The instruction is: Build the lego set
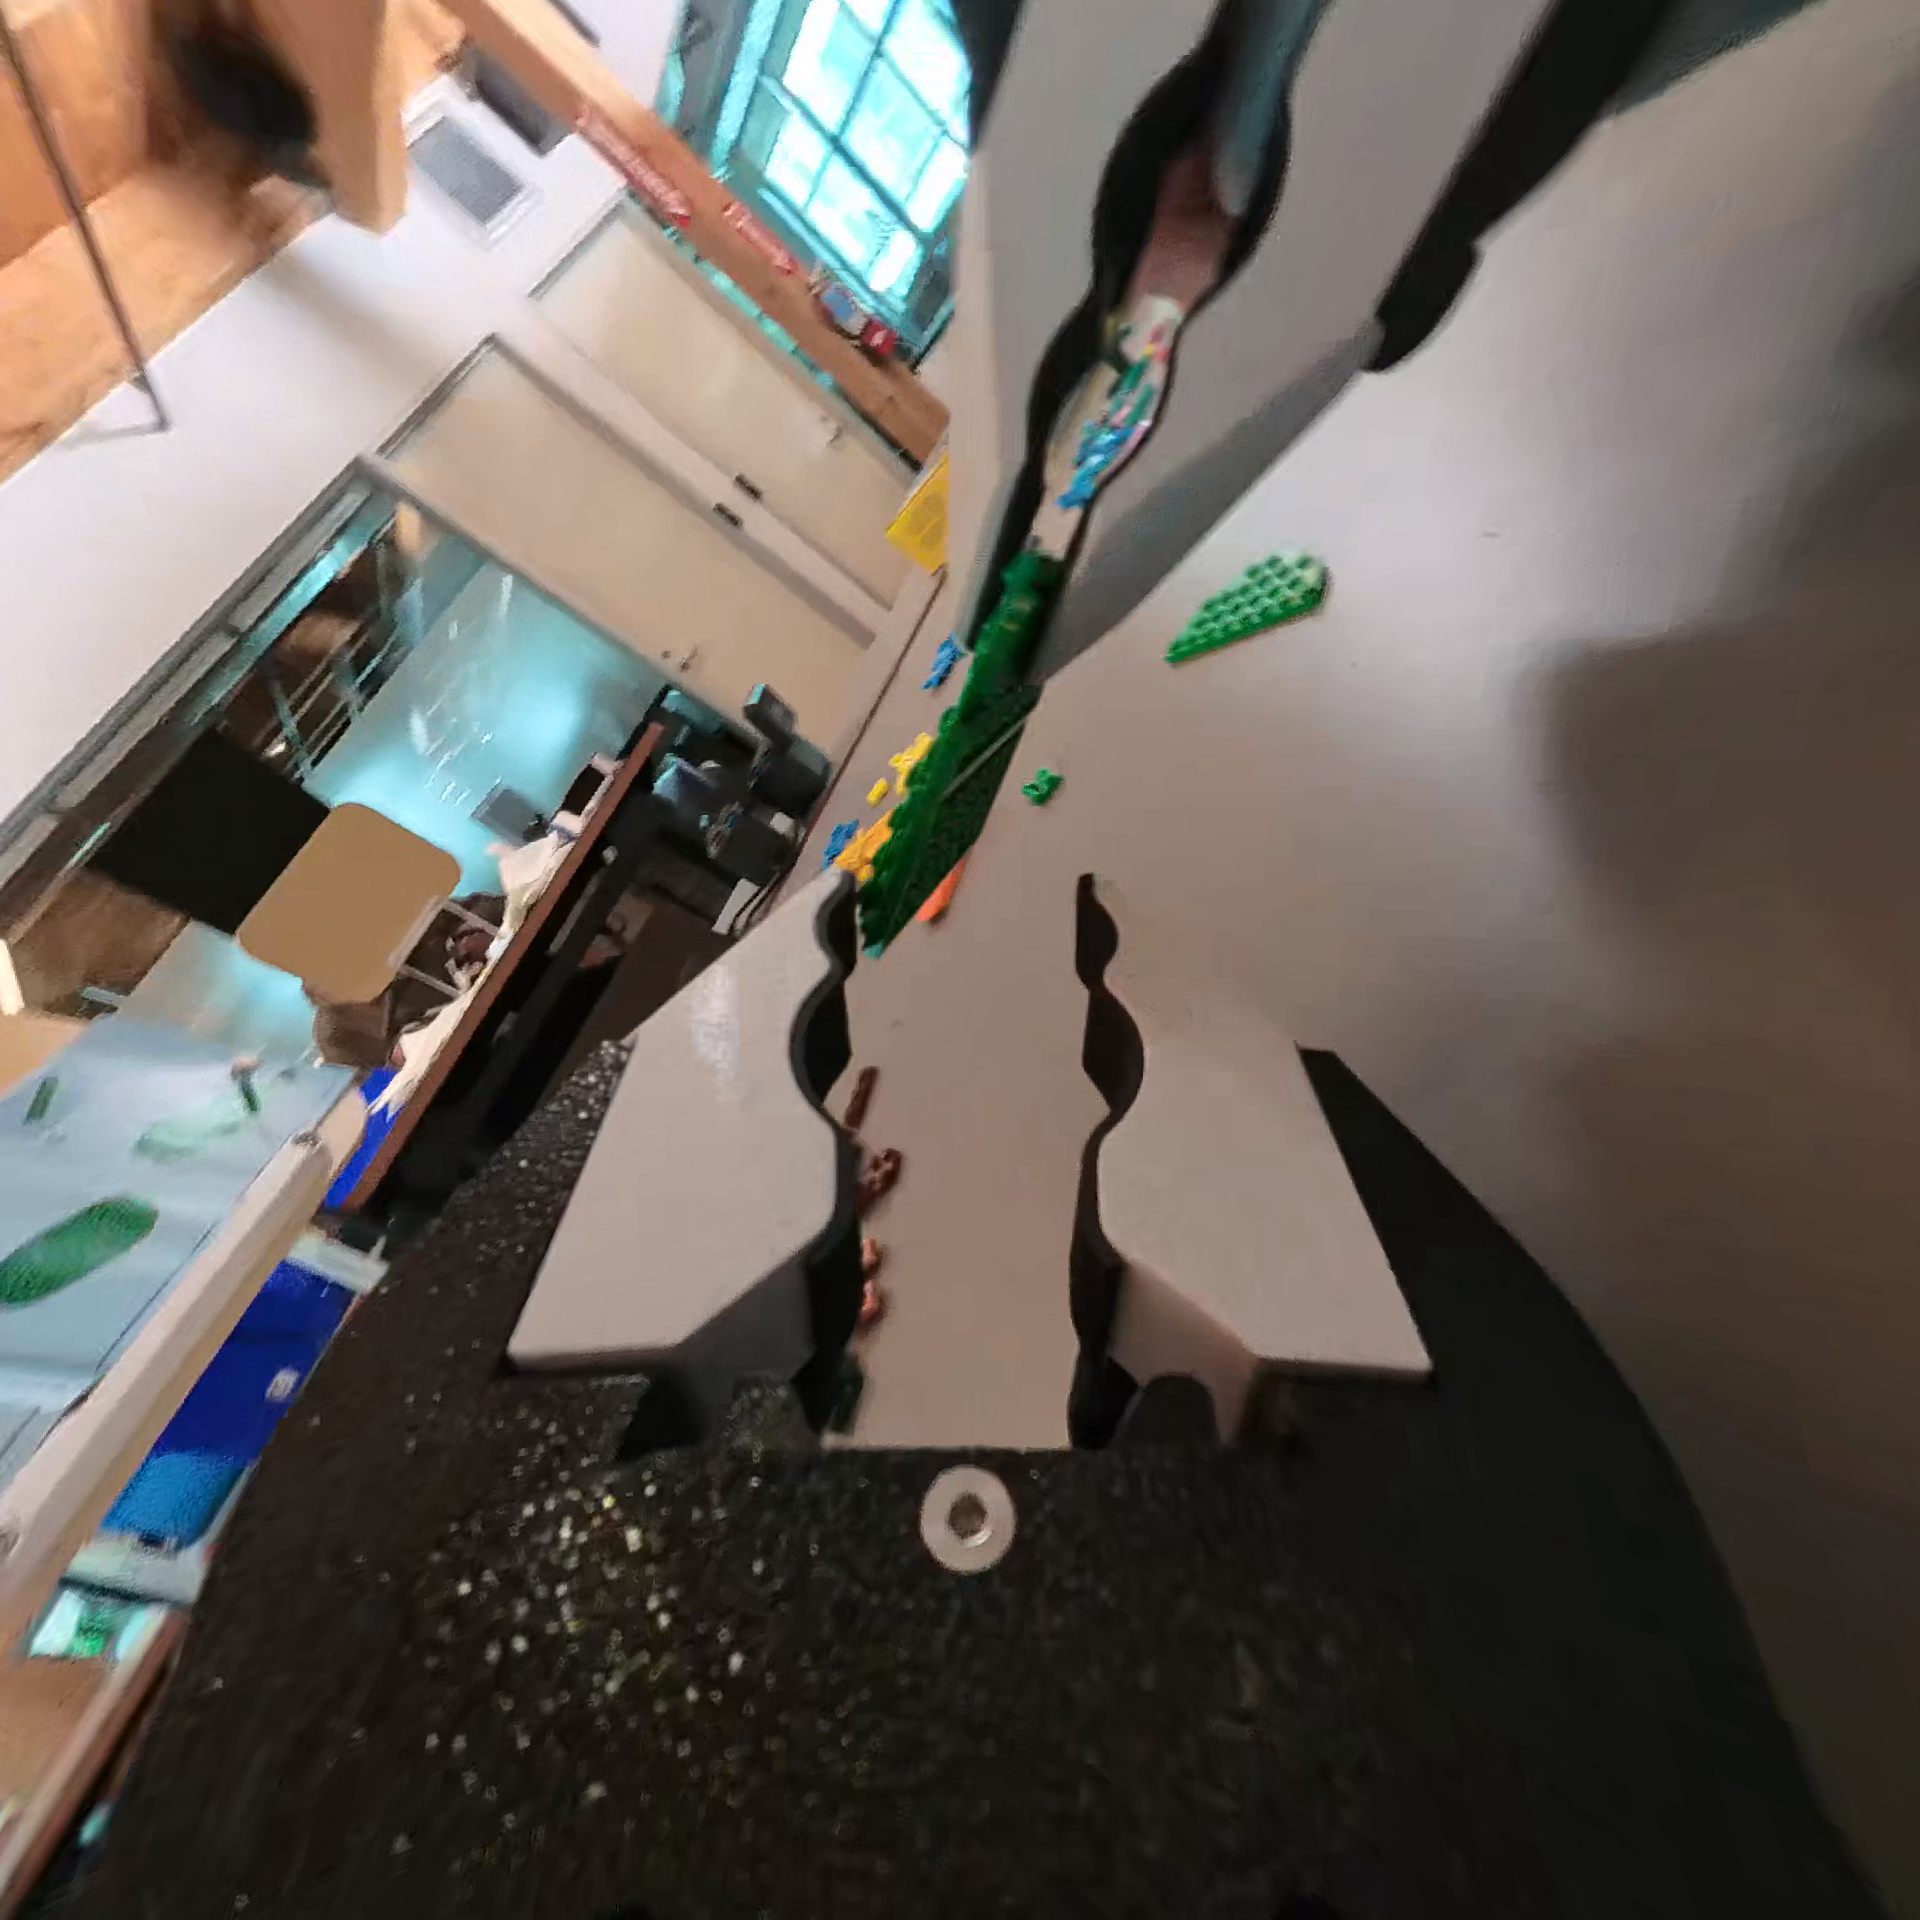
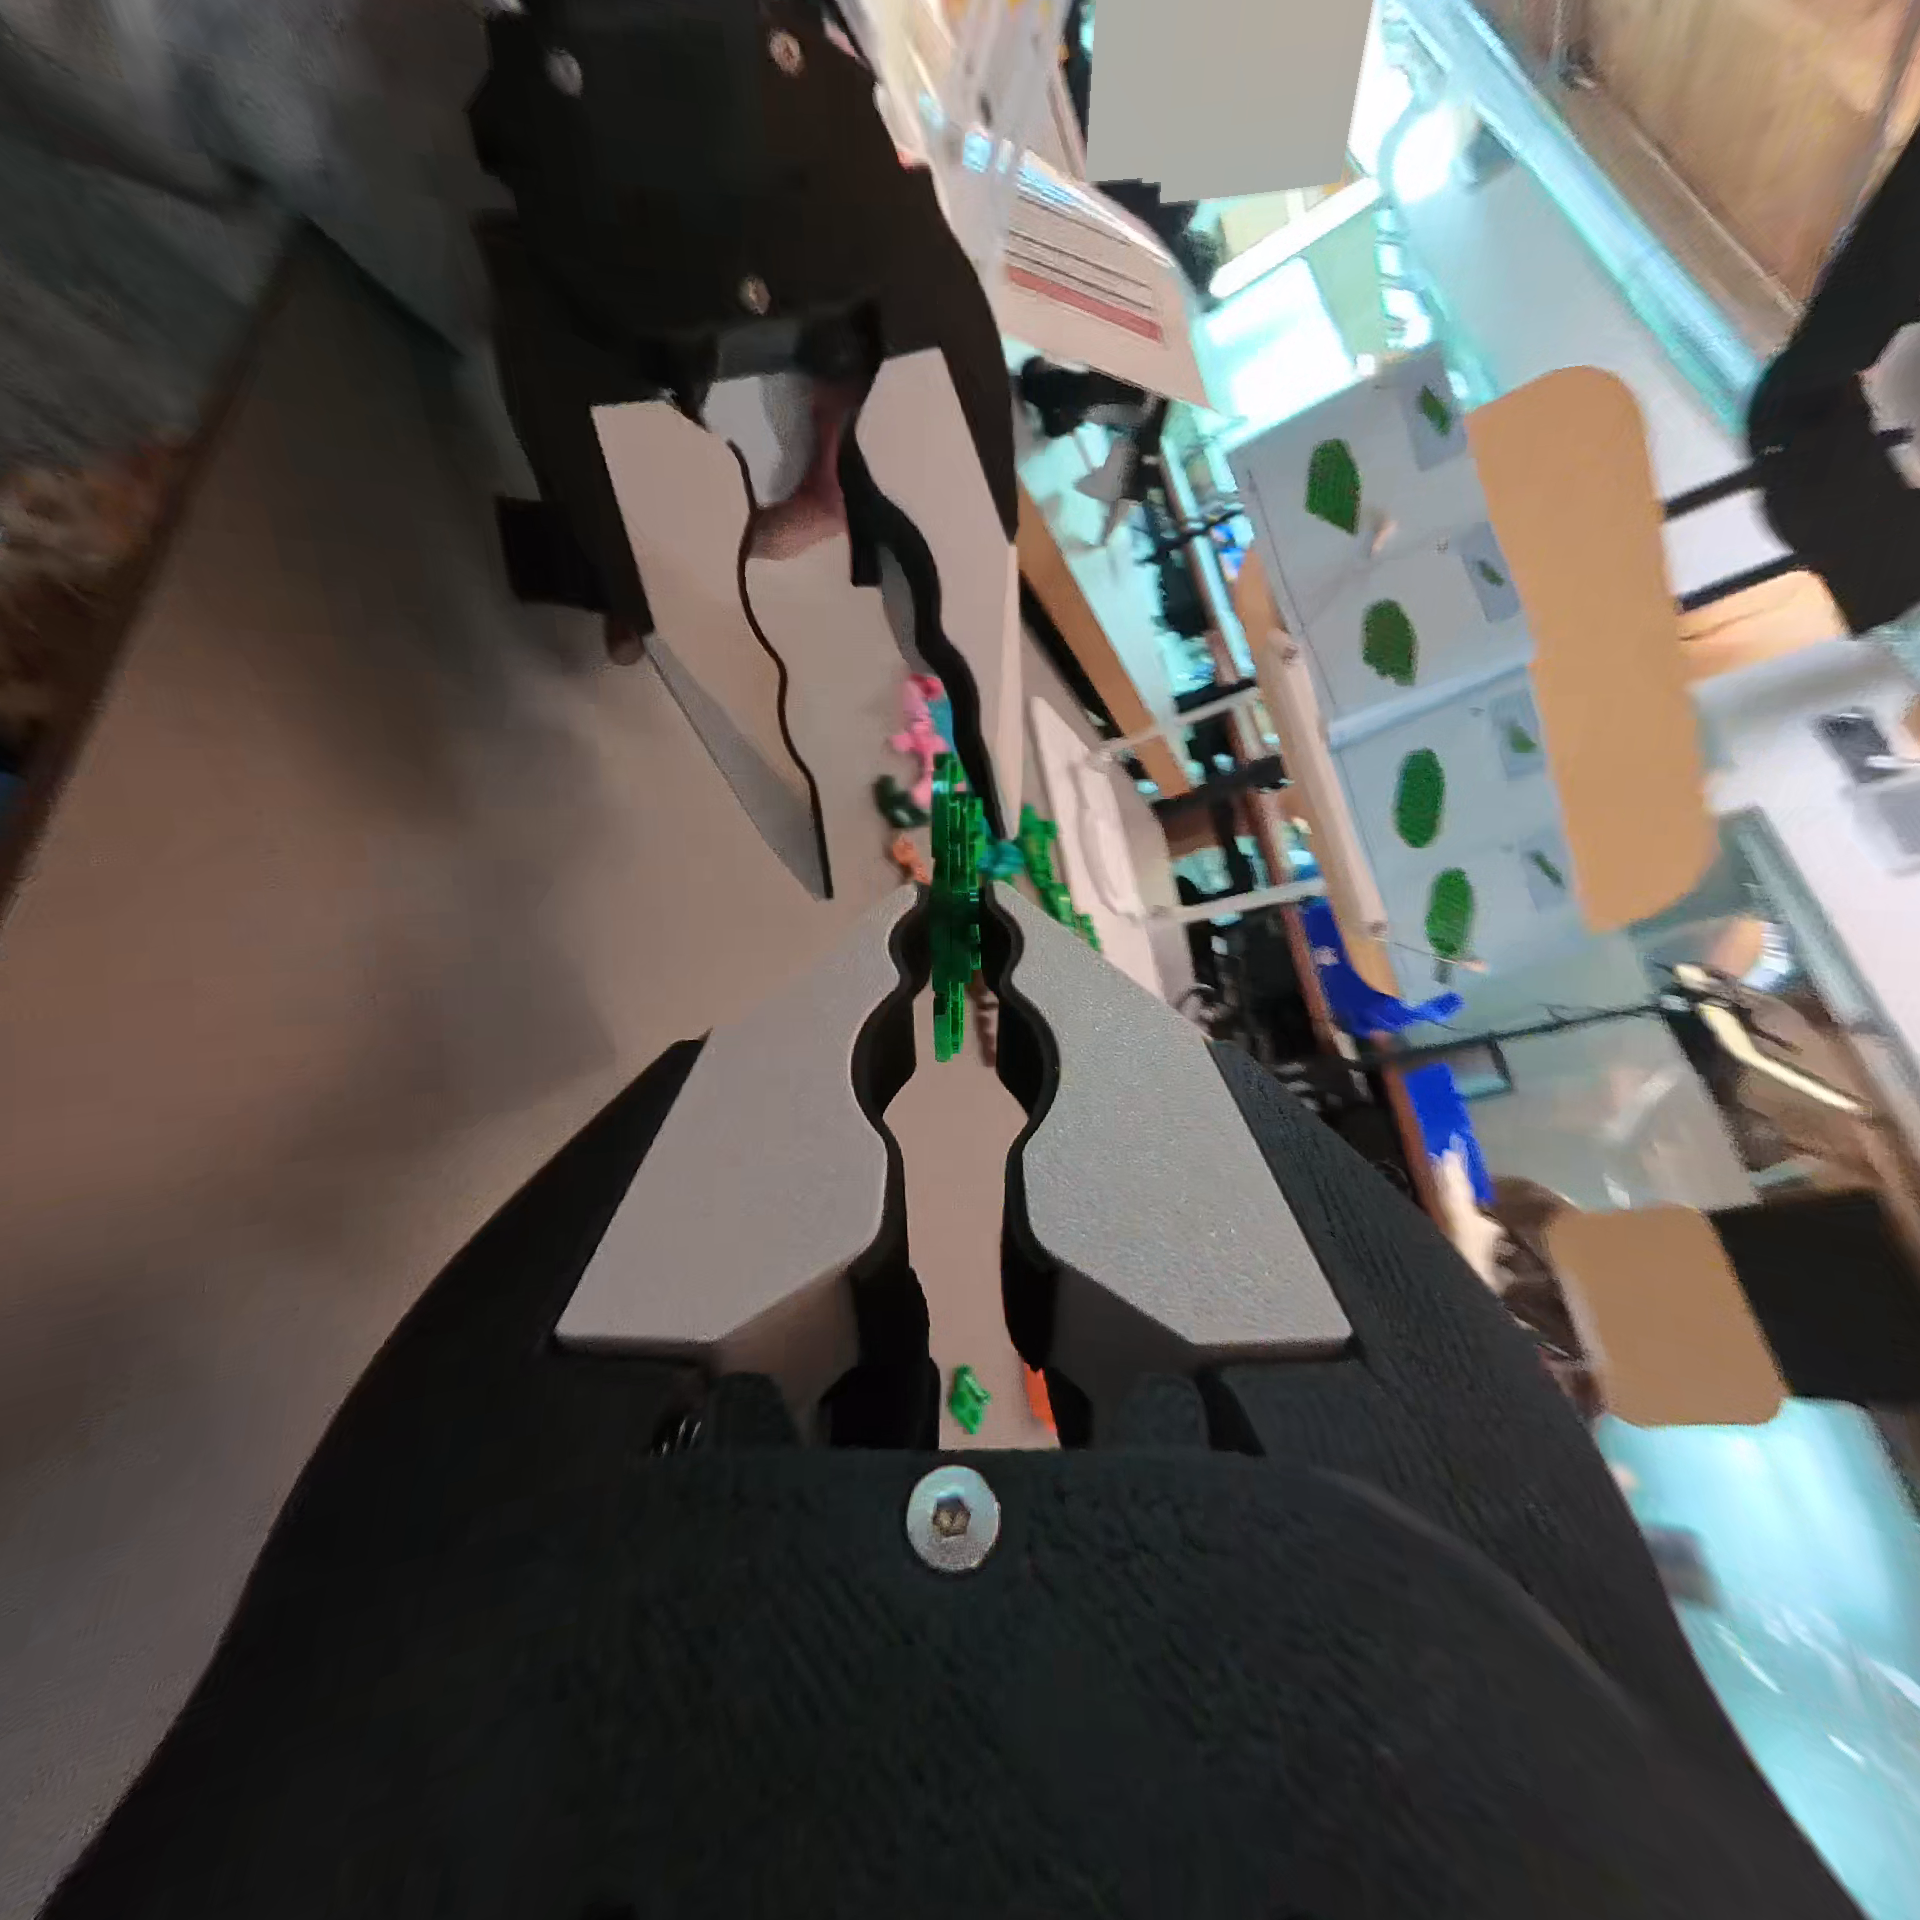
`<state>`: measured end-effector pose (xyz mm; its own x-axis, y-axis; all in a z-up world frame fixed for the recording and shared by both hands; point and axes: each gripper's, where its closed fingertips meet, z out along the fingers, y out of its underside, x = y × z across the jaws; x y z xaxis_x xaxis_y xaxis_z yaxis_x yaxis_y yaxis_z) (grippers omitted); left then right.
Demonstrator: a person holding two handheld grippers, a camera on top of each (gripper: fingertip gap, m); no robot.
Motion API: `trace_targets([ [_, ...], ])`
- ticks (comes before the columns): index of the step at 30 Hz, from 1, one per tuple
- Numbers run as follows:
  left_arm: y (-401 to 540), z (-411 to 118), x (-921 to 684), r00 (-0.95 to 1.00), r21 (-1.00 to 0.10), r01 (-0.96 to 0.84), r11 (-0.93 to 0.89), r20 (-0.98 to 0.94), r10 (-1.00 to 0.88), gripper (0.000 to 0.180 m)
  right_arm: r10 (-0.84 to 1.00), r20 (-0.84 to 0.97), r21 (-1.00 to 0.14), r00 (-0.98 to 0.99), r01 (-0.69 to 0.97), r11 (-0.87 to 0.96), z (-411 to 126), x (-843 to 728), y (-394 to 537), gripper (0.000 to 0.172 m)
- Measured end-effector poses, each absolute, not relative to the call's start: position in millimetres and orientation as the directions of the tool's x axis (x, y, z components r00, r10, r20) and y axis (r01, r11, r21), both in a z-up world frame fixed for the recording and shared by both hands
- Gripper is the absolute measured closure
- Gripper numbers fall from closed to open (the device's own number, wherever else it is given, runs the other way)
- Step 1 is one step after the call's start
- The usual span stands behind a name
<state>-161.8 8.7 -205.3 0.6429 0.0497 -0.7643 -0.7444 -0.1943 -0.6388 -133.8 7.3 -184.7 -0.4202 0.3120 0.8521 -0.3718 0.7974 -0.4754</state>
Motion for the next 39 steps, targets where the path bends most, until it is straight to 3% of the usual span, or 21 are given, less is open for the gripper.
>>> trace_targets([
  [2,7.2,-214.3,-156.1,0.638,-0.62,-0.755,-0.213,-0.769,-0.022,0.148,0.29,0.818,-0.496,-0.497,-0.354,0.793,-192.8,-130.7,7.1,0.165],
  [6,8.5,-202.3,-151.1,0.617,-0.612,-0.775,-0.16,-0.786,0.019,0.152,0.268,0.821,-0.484,-0.505,-0.365,0.795,-194.9,-130.4,6.5,0.165],
  [8,10.3,-202.8,-148.2,0.585,-0.579,-0.799,-0.16,-0.811,0.018,0.169,0.271,0.819,-0.49,-0.505,-0.372,0.789,-194.6,-130.6,4.6,0.165],
  [14,11.1,-210.0,-155.6,0.482,-0.471,-0.848,-0.243,-0.876,0.016,0.174,0.297,0.843,-0.464,-0.447,-0.327,0.824,-197.4,-141.7,12.9,0.161],
  [17,11.4,-208.7,-167.7,0.402,-0.396,-0.857,-0.329,-0.914,0.051,0.175,0.383,0.813,-0.494,-0.438,-0.171,0.853,-198.0,-149.3,41.9,0.145],
  [20,10.5,-205.5,-175.1,0.298,-0.308,-0.871,-0.382,-0.951,0.088,0.175,0.637,0.709,-0.615,-0.301,0.177,0.768,-190.7,-158.0,118.2,0.147],
  [23,13.3,-207.3,-178.0,0.192,-0.207,-0.879,-0.429,-0.978,0.08,0.175,0.85,0.519,-0.716,-0.087,0.499,0.488,-201.3,-145.1,189.7,0.16],
  [25,17.1,-213.3,-176.7,0.154,-0.158,-0.883,-0.442,-0.987,0.046,0.175,0.967,0.252,-0.732,-0.04,0.646,0.217,-226.8,-130.4,198.4,0.147],
  [27,19.9,-216.1,-175.1,0.117,-0.117,-0.888,-0.444,-0.993,0.028,0.174,0.998,-0.036,-0.7,-0.042,0.714,0.005,-246.1,-122.5,181.7,0.136],
  [29,20.9,-214.1,-173.0,0.088,-0.094,-0.894,-0.439,-0.995,0.035,0.174,0.987,-0.161,-0.632,-0.028,0.771,-0.081,-262.2,-116.1,170.9,0.132],
  [39,25.7,-217.6,-167.6,0.059,-0.058,-0.91,-0.411,-0.998,0.01,0.175,1.0,-0.011,-0.531,0.001,0.848,-0.007,-278.9,-117.8,163.5,0.121],
])
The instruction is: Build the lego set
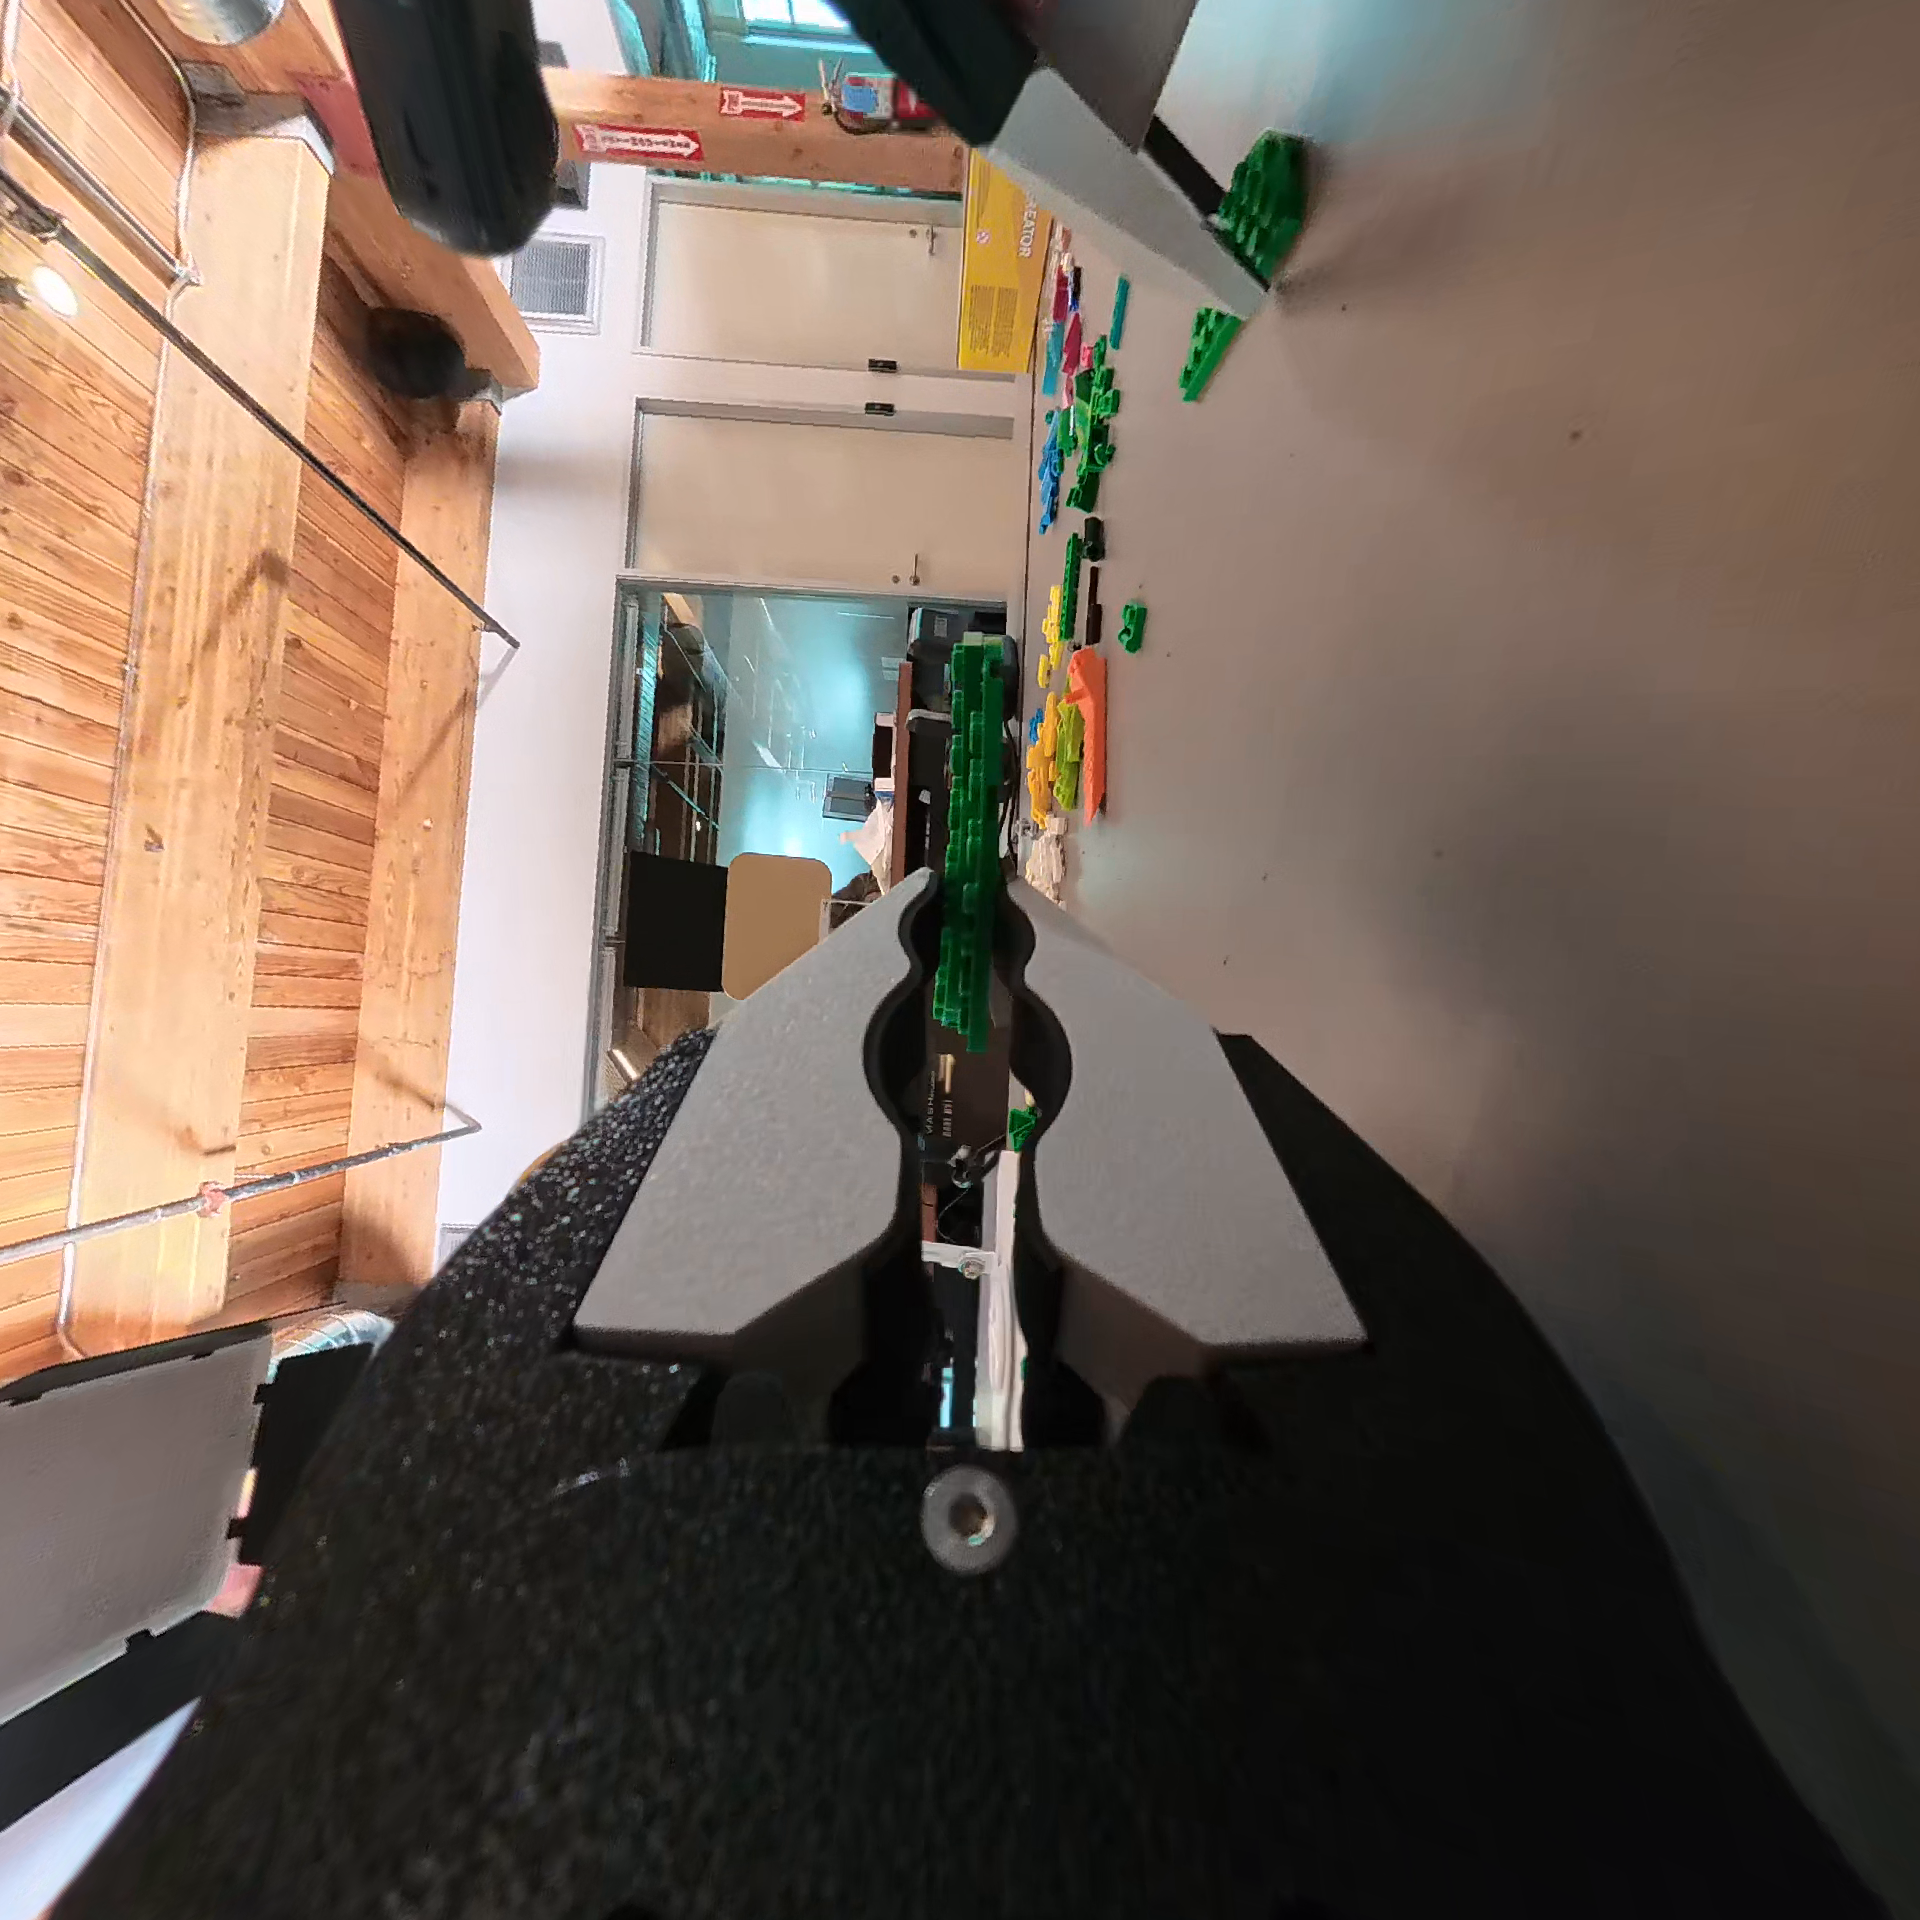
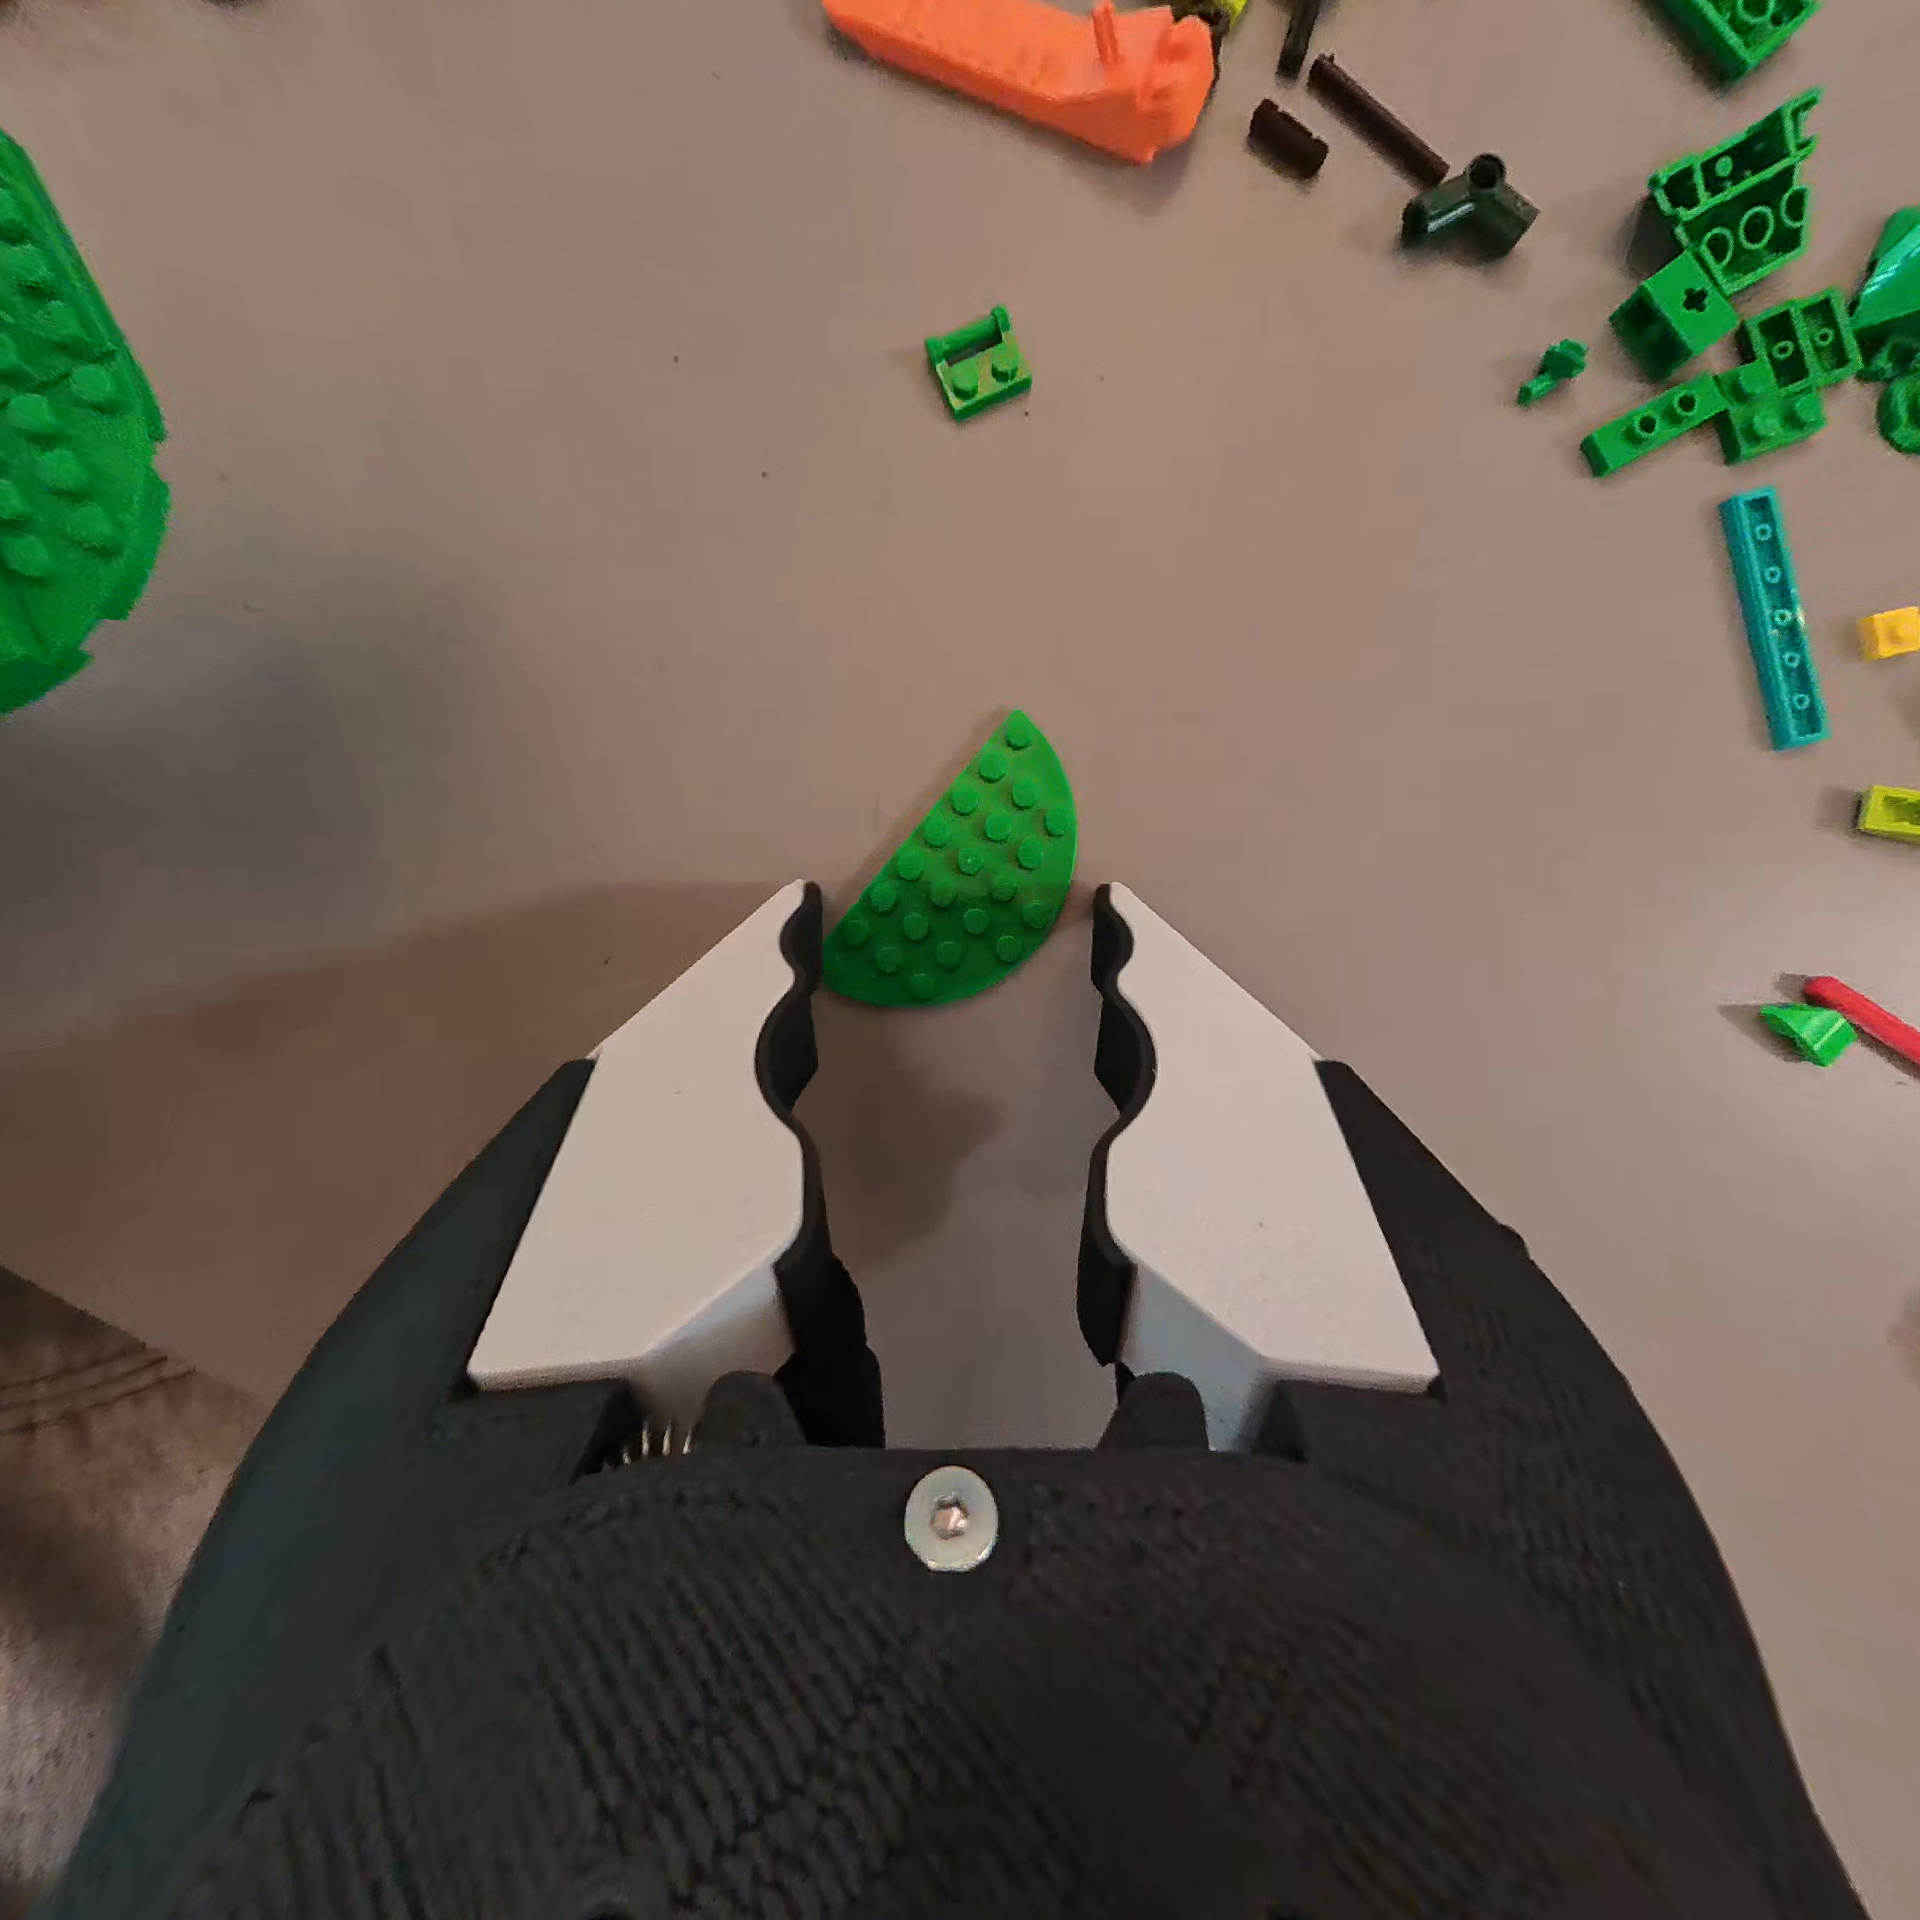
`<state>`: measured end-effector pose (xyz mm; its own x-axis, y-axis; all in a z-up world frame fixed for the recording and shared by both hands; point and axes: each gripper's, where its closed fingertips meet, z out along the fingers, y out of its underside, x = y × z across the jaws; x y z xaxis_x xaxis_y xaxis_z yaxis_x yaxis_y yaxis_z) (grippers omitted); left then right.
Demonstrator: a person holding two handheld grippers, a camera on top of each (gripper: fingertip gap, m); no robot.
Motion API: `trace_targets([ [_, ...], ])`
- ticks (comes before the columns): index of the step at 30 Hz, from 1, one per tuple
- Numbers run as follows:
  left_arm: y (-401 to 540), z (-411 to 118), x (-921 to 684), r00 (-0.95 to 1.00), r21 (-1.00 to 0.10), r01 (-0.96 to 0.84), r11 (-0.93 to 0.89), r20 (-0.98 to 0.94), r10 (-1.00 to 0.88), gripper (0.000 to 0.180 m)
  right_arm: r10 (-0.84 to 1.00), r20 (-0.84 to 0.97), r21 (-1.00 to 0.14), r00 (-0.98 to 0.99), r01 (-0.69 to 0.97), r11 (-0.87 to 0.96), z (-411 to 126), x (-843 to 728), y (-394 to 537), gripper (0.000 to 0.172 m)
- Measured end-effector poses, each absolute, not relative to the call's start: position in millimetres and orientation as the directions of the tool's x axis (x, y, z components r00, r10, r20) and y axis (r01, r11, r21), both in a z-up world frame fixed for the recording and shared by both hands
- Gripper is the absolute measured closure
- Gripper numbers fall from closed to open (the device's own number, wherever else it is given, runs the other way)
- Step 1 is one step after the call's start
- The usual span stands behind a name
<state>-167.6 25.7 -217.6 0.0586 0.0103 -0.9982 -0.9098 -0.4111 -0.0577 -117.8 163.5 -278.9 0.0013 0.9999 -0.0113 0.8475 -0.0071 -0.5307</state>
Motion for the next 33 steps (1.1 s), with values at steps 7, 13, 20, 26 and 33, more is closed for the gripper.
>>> trace_targets([
  [7,27.4,-218.3,-164.4,0.022,-0.021,-0.914,-0.406,-1.0,0.001,0.175,0.994,0.041,-0.514,-0.099,0.851,0.106,-278.1,-121.2,155.1,0.141],
  [13,26.8,-215.0,-163.4,0.008,-0.014,-0.914,-0.405,-1.0,0.018,0.175,0.989,0.047,-0.533,-0.138,0.834,0.142,-277.8,-123.0,155.0,0.141],
  [20,25.5,-209.2,-162.1,-0.013,-0.007,-0.915,-0.403,-0.999,0.047,0.175,0.98,0.094,-0.556,-0.173,0.807,0.196,-276.6,-127.8,155.9,0.141],
  [26,25.3,-209.1,-162.5,-0.017,-0.003,-0.914,-0.406,-0.999,0.047,0.175,0.978,0.074,-0.606,-0.197,0.77,0.201,-276.2,-139.1,147.5,0.141],
  [33,25.1,-209.5,-163.1,-0.007,-0.012,-0.914,-0.406,-0.999,0.046,0.175,0.954,0.103,-0.593,-0.283,0.752,0.287,-275.7,-172.2,138.5,0.141],
])
